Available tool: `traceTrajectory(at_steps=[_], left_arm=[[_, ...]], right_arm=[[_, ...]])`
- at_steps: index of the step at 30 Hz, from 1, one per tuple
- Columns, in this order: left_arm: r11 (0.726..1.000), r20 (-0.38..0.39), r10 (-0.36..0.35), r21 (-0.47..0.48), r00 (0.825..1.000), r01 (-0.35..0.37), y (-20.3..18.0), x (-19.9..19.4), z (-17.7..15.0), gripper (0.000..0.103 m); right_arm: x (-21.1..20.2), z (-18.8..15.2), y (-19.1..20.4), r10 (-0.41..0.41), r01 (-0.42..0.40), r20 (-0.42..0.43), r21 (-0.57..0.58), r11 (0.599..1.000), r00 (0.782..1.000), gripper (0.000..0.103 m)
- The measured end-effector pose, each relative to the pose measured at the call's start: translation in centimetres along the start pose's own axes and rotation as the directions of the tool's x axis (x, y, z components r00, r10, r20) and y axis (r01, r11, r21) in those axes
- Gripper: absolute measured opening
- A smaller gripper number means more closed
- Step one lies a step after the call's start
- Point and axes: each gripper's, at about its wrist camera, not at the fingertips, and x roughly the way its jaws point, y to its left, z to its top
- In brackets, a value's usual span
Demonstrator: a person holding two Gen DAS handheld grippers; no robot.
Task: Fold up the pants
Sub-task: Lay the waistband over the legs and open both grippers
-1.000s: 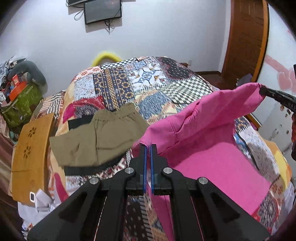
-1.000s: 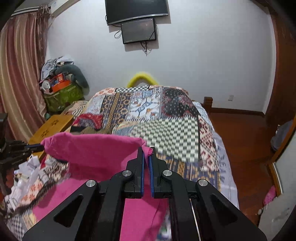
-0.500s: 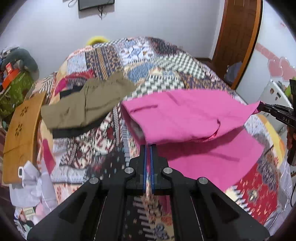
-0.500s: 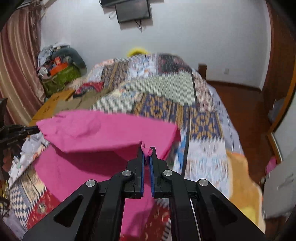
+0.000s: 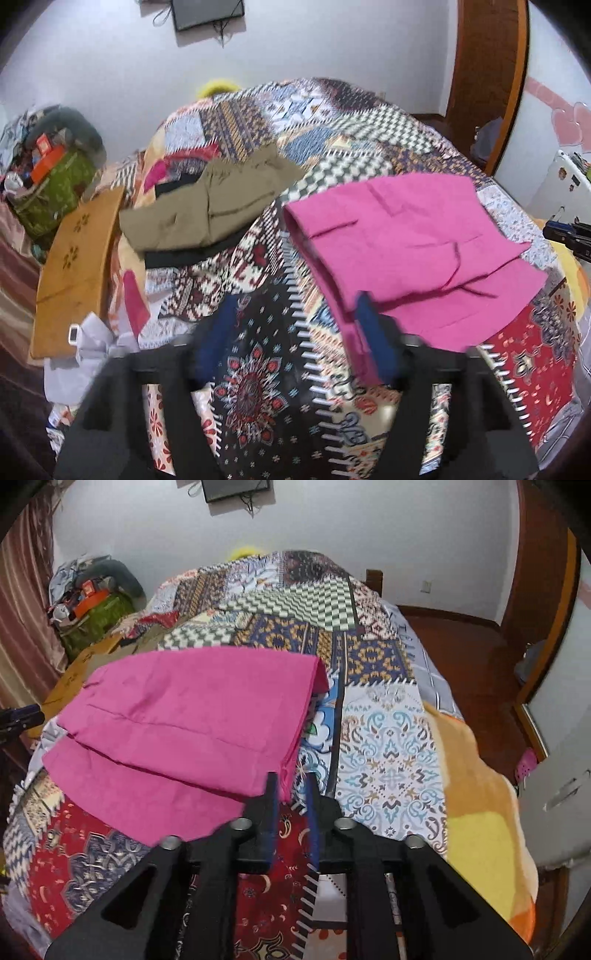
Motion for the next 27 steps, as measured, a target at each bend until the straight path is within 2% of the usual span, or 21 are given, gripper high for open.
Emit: traceTrajectory(at_steps=[1,2,4,8,17,20,23,27], left_arm=[[1.000,0.003,-0.003,0.009,1.000,0.003,-0.4,-0.1,0.3,0.086],[1.000,0.007,-0.009,0.024,1.000,0.008,-1.0,-0.3,0.6,0.088],[0.999,0.007,-0.010,0.051,1.000,0.010,-1.9,-0.2,1.0,0.090],[0.986,-0.012,0.013,0.166,1.000,-0.011,-4.8,0.8,1.3,0.092],[0.937,-0.092,-0.004,0.348,0.996,0.036,-9.2,4.0,0.7,0.092],[0.920,-0.105,-0.020,0.388,0.994,0.060,-10.4,4.7,0.8,0.087],[0.909,-0.111,-0.025,0.411,0.993,0.069,-11.1,5.2,1.4,0.078],[0.911,-0.096,-0.024,0.408,0.995,0.061,-10.9,5.3,2.6,0.076]], right_arm=[[-0.6,0.2,0.2,0.009,-0.009,0.016,-0.004,1.000,1.000,0.030],[-0.9,0.3,0.5,0.016,-0.016,0.029,-0.010,1.000,0.999,0.038],[-1.5,0.8,1.4,0.033,-0.031,0.053,-0.032,0.999,0.998,0.047],[-1.7,1.5,3.6,0.060,-0.054,0.069,-0.083,0.995,0.996,0.071],[1.6,1.4,7.4,0.156,-0.155,-0.010,-0.172,0.973,0.988,0.072],[2.8,1.2,8.4,0.177,-0.182,-0.043,-0.192,0.964,0.983,0.072],[4.0,1.3,9.4,0.192,-0.205,-0.079,-0.209,0.956,0.978,0.072],[5.3,1.9,10.9,0.203,-0.225,-0.111,-0.253,0.941,0.973,0.072]])
